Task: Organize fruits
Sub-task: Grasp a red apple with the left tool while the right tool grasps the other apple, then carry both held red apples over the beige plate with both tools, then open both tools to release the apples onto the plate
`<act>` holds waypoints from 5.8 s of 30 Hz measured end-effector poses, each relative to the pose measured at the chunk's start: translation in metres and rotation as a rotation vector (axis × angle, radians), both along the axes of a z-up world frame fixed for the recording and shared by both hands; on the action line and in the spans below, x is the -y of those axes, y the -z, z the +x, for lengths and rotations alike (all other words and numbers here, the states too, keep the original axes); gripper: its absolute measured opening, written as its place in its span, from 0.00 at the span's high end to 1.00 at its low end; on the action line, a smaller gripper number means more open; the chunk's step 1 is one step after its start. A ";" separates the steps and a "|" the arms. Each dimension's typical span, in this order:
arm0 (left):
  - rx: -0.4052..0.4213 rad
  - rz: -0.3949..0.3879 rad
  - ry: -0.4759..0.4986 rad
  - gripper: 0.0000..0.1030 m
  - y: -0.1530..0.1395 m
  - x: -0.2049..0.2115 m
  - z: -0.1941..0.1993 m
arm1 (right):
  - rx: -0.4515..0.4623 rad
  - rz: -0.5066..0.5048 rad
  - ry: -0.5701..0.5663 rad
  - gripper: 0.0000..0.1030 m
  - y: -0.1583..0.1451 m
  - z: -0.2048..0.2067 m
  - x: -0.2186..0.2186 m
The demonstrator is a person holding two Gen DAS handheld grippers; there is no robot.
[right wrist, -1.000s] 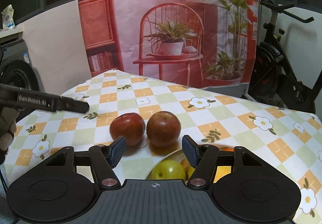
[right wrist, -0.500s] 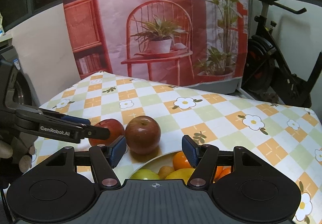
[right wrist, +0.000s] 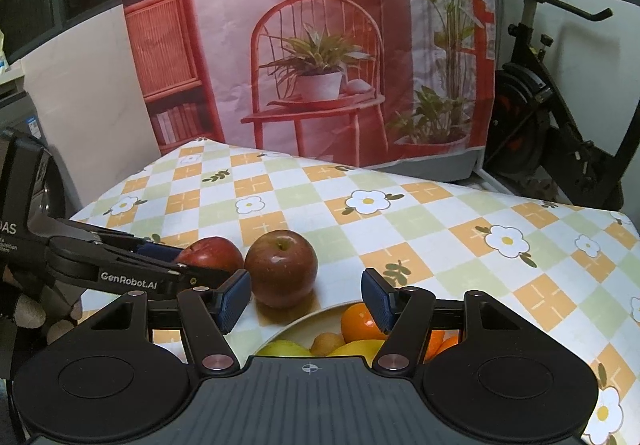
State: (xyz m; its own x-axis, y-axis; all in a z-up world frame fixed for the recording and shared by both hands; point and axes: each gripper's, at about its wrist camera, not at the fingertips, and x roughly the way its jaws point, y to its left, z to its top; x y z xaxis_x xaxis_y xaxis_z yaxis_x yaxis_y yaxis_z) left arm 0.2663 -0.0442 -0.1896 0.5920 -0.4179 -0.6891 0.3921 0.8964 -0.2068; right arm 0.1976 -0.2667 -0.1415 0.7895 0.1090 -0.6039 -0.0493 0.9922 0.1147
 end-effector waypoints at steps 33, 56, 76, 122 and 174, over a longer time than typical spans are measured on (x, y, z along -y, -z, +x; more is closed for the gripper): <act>0.073 0.076 -0.206 0.38 -0.011 -0.070 -0.037 | -0.233 -0.106 -0.049 0.39 0.029 0.098 -0.042; 0.052 -0.037 -0.236 0.38 -0.005 -0.079 -0.040 | -0.303 -0.090 -0.019 0.44 0.039 0.106 -0.049; 0.145 0.053 -0.171 0.38 -0.034 -0.051 -0.093 | -0.008 -0.052 0.018 0.44 -0.001 -0.015 -0.054; 0.084 0.084 0.233 0.38 -0.010 0.089 -0.106 | 0.129 0.079 0.304 0.44 0.007 -0.158 0.082; 0.157 0.010 -0.095 0.18 -0.051 0.035 -0.105 | 0.029 -0.059 0.200 0.13 -0.015 -0.101 0.027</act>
State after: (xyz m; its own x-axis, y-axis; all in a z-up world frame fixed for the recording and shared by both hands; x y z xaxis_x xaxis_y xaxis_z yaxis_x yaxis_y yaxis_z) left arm 0.1614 -0.0788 -0.1383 0.7290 -0.3489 -0.5890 0.3324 0.9325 -0.1411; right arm 0.0969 -0.2936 -0.1266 0.8090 -0.0869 -0.5814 0.1471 0.9875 0.0571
